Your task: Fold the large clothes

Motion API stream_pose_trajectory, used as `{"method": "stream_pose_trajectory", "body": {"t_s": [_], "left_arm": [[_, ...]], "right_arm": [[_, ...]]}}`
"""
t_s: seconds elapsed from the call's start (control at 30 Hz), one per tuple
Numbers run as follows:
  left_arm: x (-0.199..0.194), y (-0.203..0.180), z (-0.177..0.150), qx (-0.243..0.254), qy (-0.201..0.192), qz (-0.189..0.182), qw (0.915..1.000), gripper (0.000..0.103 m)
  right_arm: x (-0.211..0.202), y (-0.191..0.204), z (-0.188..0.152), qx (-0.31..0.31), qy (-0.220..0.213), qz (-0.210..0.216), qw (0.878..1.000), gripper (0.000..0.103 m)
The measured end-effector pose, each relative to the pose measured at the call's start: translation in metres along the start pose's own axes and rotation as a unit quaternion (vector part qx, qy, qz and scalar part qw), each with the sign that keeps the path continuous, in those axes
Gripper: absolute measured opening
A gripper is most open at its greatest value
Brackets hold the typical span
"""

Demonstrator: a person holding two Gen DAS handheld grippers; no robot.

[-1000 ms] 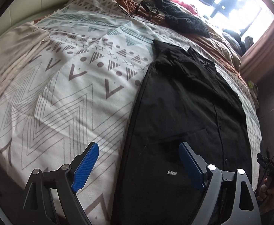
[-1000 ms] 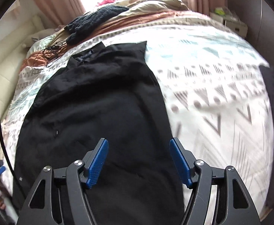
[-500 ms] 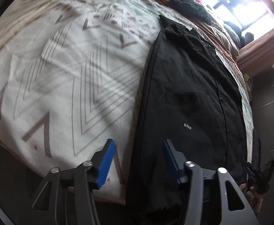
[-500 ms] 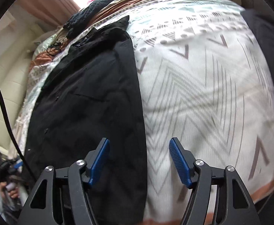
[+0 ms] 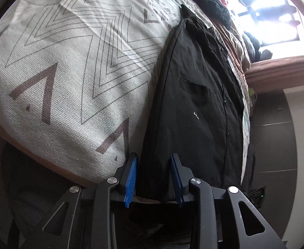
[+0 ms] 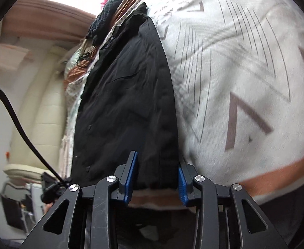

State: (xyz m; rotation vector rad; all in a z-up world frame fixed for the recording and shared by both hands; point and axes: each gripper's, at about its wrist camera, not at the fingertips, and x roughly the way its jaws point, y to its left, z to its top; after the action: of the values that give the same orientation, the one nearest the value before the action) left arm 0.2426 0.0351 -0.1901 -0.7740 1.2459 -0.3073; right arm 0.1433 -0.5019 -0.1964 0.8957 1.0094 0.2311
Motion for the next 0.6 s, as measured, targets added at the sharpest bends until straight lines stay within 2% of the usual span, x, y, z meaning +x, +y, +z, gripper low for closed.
{"method": "stream_pose_trajectory", "body": {"t_s": [0.17, 0.33, 0.5, 0.6], "left_arm": [[0.007, 0.001, 0.012, -0.012, 0.000, -0.022, 0.9997, 0.033], [0.022, 0.004, 0.024, -0.041, 0.007, -0.062, 0.9972, 0.031], [0.024, -0.005, 0.023, -0.031, 0.008, -0.057, 0.9979, 0.029], [0.024, -0.002, 0.021, -0.035, 0.012, -0.066, 0.9971, 0.028]], "right_arm": [[0.008, 0.001, 0.002, 0.005, -0.002, 0.007, 1.000, 0.037], [0.016, 0.001, 0.016, 0.012, -0.011, 0.024, 1.000, 0.037], [0.025, 0.002, 0.031, 0.022, -0.016, 0.033, 0.999, 0.036], [0.029, 0.004, 0.038, 0.025, -0.017, 0.032, 0.999, 0.036]]}}
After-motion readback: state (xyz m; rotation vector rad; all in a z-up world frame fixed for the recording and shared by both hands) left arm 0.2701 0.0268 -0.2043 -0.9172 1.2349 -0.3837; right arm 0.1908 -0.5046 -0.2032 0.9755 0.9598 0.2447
